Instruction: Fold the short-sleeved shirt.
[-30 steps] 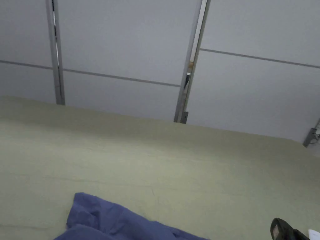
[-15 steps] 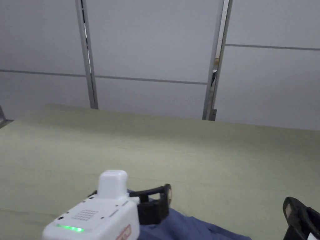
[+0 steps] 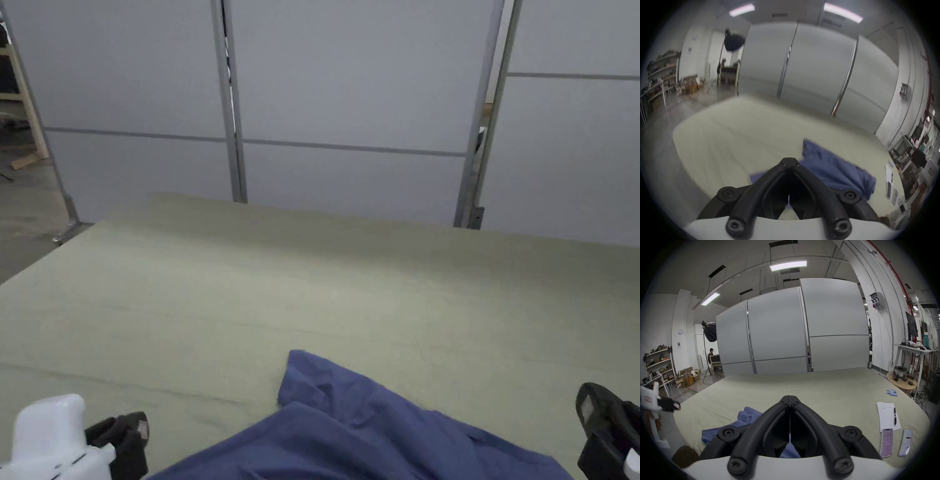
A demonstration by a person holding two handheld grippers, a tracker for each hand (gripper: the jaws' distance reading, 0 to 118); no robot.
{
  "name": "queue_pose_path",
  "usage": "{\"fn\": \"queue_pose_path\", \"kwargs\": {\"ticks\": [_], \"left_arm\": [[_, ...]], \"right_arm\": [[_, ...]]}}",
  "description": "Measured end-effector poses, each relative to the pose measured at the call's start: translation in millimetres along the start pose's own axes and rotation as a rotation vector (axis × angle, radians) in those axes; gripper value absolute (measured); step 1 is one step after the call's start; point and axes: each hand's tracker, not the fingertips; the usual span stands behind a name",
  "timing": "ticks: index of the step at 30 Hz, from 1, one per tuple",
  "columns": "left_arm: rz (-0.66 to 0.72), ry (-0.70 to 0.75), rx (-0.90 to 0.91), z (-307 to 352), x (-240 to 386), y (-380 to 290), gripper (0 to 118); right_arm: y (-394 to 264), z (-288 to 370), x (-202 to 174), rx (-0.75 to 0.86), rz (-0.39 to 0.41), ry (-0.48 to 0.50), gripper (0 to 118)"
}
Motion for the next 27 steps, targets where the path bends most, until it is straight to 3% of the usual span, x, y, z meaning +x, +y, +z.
{"fn": "queue_pose_path", "kwargs": {"ticks": [1, 2, 4, 5, 10, 12, 13, 14, 15, 16, 18, 19, 23, 25, 26, 27], "left_arm": [[0.033, 0.000, -0.084, -18, 1, -8, 3], [0.066, 0.004, -0.147, -32, 2, -16, 27], [0.115, -0.011, -0.278, -68, 1, -35, 100], [0.127, -0.024, -0.343, -84, 2, -46, 118], [0.115, 0.009, -0.546, -159, 13, -86, 118], [0.099, 0.027, -0.570, -146, 15, -105, 117], [0.093, 0.044, -0.585, -146, 17, -108, 109], [0.089, 0.078, -0.587, -146, 18, -109, 92], [0.063, 0.112, -0.559, -141, 20, -109, 85], [0.059, 0.086, -0.549, -146, 18, -109, 76], [0.100, 0.011, -0.547, -139, 14, -101, 21], [0.161, -0.032, -0.540, -135, 11, -99, 14], [0.109, -0.036, -0.520, -117, 14, -89, 13], [0.122, -0.048, -0.521, -108, 14, -88, 14], [0.128, -0.052, -0.518, -105, 14, -87, 14], [0.130, -0.054, -0.516, -103, 14, -87, 14]], "right_arm": [[-1, 1, 1, -0.006, 0.003, 0.000, 2], [-2, 1, 2, -0.012, 0.006, -0.002, 2], [-5, 2, 7, -0.027, 0.006, -0.015, 2], [-8, 3, 10, -0.037, 0.002, -0.025, 2], [-22, 3, 29, -0.118, 0.001, -0.088, 3], [-30, -2, 37, -0.185, 0.008, -0.112, 3], [-36, -6, 41, -0.224, 0.013, -0.118, 4], [-42, -11, 45, -0.266, 0.023, -0.124, 6], [-48, -18, 49, -0.322, 0.034, -0.127, 15], [-56, -28, 54, -0.397, 0.043, -0.130, 28], [-76, -52, 66, -0.568, 0.039, -0.147, 96], [-90, -67, 74, -0.657, 0.028, -0.155, 118], [-125, -118, 96, -0.838, 0.038, -0.199, 118], [-153, -134, 107, -0.958, 0.002, -0.203, 116], [-159, -139, 110, -1.000, -0.039, -0.186, 96], [-161, -140, 112, -1.007, -0.118, -0.145, 59]]}}
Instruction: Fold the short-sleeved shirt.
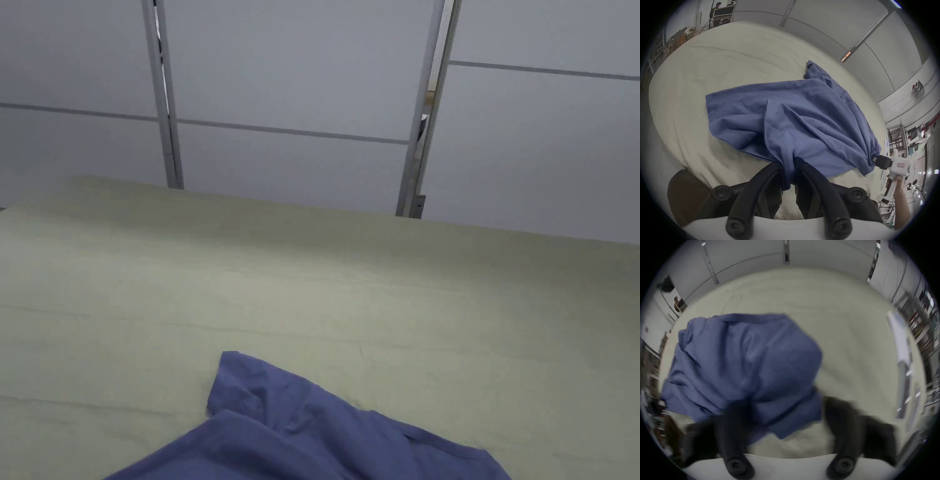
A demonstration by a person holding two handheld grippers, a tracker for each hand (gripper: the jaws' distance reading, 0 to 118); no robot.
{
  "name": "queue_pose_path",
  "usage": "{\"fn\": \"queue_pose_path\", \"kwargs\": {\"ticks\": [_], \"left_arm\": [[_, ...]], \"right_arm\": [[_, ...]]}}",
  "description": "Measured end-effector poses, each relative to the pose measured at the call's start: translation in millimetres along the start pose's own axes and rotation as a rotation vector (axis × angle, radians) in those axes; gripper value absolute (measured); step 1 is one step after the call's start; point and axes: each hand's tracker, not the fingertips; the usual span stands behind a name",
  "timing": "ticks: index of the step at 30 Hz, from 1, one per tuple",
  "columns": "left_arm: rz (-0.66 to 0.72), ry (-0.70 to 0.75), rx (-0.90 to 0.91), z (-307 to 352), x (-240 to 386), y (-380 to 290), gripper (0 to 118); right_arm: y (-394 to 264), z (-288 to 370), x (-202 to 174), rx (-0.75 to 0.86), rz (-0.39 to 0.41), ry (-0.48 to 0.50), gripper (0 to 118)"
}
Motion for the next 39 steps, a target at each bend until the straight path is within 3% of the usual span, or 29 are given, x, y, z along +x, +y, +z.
{"fn": "queue_pose_path", "kwargs": {"ticks": [1, 2, 4, 6, 9, 13, 17, 20, 23, 26, 29, 35, 39], "left_arm": [[0.001, -0.003, 0.001, 3, -1, -1, 14], [-0.001, -0.005, 0.003, 5, -1, -2, 14], [0.010, -0.036, 0.010, 15, 1, -4, 14], [0.010, -0.070, 0.056, 31, 2, 1, 14], [0.000, -0.141, 0.182, 75, 7, 24, 14], [-0.103, -0.156, 0.345, 141, 23, 84, 14], [-0.186, -0.200, 0.509, 193, 54, 159, 14], [-0.256, -0.212, 0.616, 216, 85, 224, 13], [-0.244, -0.250, 0.691, 225, 115, 289, 13], [-0.239, -0.289, 0.786, 225, 139, 345, 13], [-0.241, -0.329, 0.891, 219, 156, 378, 13], [-0.203, -0.413, 0.948, 193, 157, 378, 13], [-0.179, -0.399, 0.851, 156, 136, 342, 13]], "right_arm": [[-1, 1, 0, 0.009, -0.047, 0.103, 45], [-5, 7, -2, 0.070, -0.063, 0.058, 14], [-5, 22, -13, 0.074, -0.025, 0.134, 14], [-8, 45, -22, 0.159, 0.058, 0.125, 14], [2, 104, -19, 0.304, -0.013, 0.246, 13], [40, 192, -22, 0.486, 0.020, 0.299, 14], [96, 255, -31, 0.623, 0.003, 0.363, 13], [146, 284, -46, 0.744, 0.008, 0.318, 14], [190, 304, -67, 0.890, 0.007, 0.197, 13], [227, 325, -79, 0.991, -0.013, 0.224, 14], [245, 346, -88, 1.117, 0.018, 0.182, 14], [234, 355, -83, 1.210, 0.066, 0.132, 14], [194, 334, -73, 1.144, 0.073, 0.140, 14]]}}
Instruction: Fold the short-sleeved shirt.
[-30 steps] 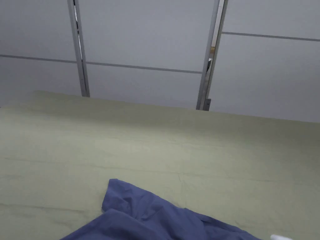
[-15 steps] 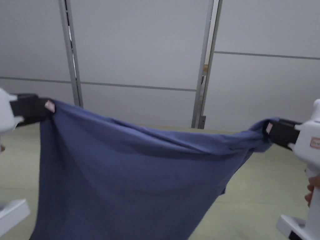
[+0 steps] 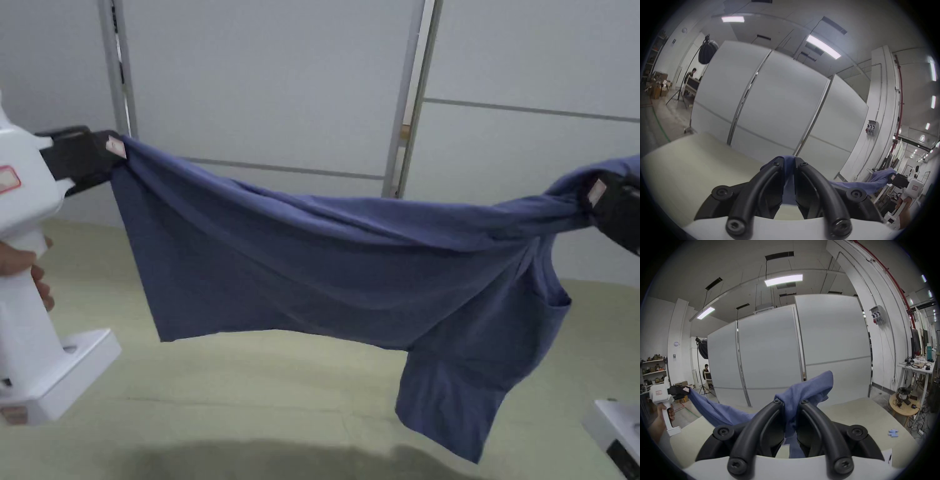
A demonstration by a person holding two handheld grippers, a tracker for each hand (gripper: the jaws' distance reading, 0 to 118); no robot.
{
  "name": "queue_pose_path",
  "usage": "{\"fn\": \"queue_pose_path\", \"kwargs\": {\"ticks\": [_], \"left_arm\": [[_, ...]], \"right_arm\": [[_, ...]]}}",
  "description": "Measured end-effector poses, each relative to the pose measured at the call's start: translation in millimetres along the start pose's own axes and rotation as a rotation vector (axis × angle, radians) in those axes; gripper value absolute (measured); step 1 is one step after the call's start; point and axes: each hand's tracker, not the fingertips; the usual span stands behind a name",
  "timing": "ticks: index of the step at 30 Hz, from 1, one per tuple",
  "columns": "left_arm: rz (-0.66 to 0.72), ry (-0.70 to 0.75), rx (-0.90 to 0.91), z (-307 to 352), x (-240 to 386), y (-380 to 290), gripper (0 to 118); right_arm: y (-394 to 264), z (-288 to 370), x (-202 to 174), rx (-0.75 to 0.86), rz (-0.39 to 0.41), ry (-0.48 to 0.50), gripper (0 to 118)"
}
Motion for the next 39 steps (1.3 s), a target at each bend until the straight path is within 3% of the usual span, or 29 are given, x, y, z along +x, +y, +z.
{"fn": "queue_pose_path", "kwargs": {"ticks": [3, 8, 12, 20, 22, 26, 27, 28, 29, 30, 31, 32, 35, 37, 39], "left_arm": [[0.052, 0.013, -0.096, 27, -18, -50, 13], [-0.002, 0.110, -0.297, 95, -39, -137, 13], [0.012, 0.207, -0.520, 144, -60, -204, 13], [-0.007, 0.386, -0.996, 176, -104, -279, 13], [-0.027, 0.388, -0.987, 182, -105, -288, 13], [-0.023, 0.320, -0.918, 184, -93, -288, 13], [-0.007, 0.285, -0.905, 183, -89, -285, 13], [-0.012, 0.259, -0.887, 182, -83, -282, 13], [-0.036, 0.229, -0.848, 181, -79, -278, 16], [-0.067, 0.224, -0.795, 184, -68, -273, 30], [-0.092, 0.223, -0.738, 184, -63, -268, 66], [-0.104, 0.227, -0.699, 183, -59, -262, 116], [-0.046, 0.154, -0.581, 184, -44, -249, 118], [-0.078, 0.153, -0.531, 181, -26, -217, 118], [-0.108, 0.117, -0.471, 174, -21, -225, 118]], "right_arm": [[-43, 32, 7, -0.108, -0.028, 0.006, 14], [-129, 99, 15, -0.349, -0.044, -0.026, 14], [-202, 145, 25, -0.593, -0.148, -0.043, 14], [-297, 171, 40, -1.092, -0.180, -0.144, 14], [-313, 169, 45, -1.153, -0.197, -0.169, 14], [-334, 160, 48, -1.179, -0.128, -0.193, 16], [-333, 161, 48, -1.174, -0.134, -0.197, 24], [-328, 161, 48, -1.149, -0.138, -0.209, 43], [-322, 161, 47, -1.117, -0.122, -0.215, 88], [-314, 160, 46, -1.068, -0.082, -0.212, 114], [-302, 165, 43, -1.010, -0.049, -0.223, 118], [-292, 166, 42, -0.943, -0.029, -0.222, 118], [-251, 175, 38, -0.676, 0.022, -0.206, 118], [-226, 178, 34, -0.520, 0.055, -0.221, 118], [-209, 174, 33, -0.428, 0.030, -0.172, 114]]}}
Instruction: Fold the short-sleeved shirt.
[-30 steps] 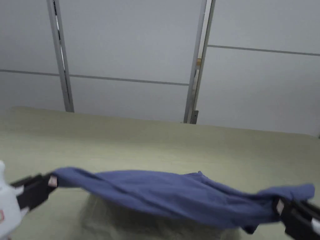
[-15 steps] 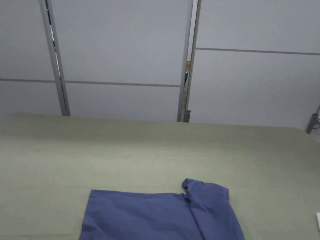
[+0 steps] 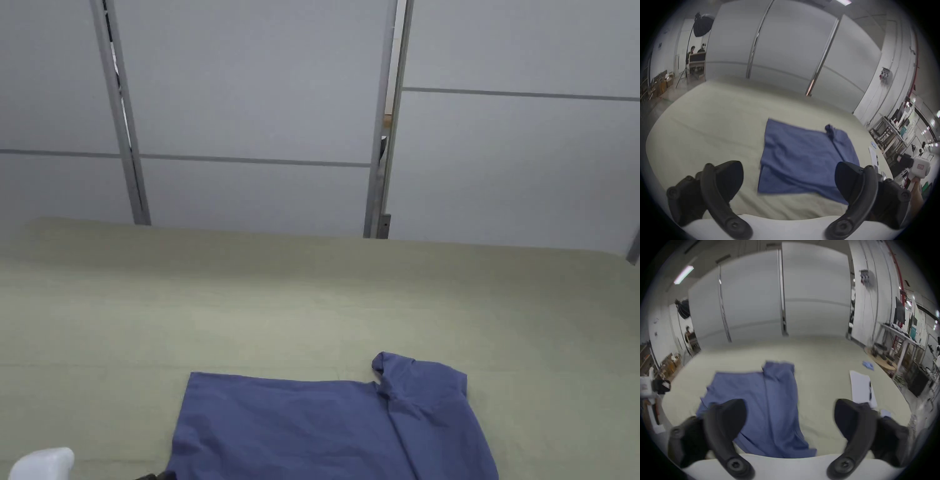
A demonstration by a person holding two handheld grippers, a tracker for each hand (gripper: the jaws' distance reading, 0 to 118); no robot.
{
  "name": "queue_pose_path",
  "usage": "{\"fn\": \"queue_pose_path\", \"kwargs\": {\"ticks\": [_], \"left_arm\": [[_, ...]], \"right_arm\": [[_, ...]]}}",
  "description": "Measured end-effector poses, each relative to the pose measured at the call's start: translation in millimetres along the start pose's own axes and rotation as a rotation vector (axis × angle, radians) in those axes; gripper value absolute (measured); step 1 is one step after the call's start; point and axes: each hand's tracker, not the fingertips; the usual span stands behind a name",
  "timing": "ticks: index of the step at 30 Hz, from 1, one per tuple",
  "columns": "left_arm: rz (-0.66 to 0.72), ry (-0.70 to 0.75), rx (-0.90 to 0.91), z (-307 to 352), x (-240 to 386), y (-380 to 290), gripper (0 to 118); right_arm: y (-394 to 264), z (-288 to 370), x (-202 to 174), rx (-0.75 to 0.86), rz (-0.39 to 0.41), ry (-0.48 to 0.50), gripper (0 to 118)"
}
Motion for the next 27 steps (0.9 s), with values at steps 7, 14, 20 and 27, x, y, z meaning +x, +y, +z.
{"fn": "queue_pose_path", "kwargs": {"ticks": [7, 14, 20, 27], "left_arm": [[0.033, -0.020, 0.002, -41, 3, 29, 0], [0.099, 0.061, -0.075, -162, -23, 82, 49], [0.202, 0.153, -0.247, -304, -54, 76, 118], [0.146, 0.280, -0.485, -399, -66, 54, 116]], "right_arm": [[18, -29, -11, 0.033, -0.061, 0.083, 2], [8, -97, -17, -0.057, -0.075, 0.085, 2], [-1, -157, -16, -0.143, -0.084, 0.061, 2], [-18, -205, -11, -0.226, -0.108, 0.045, 2]]}}
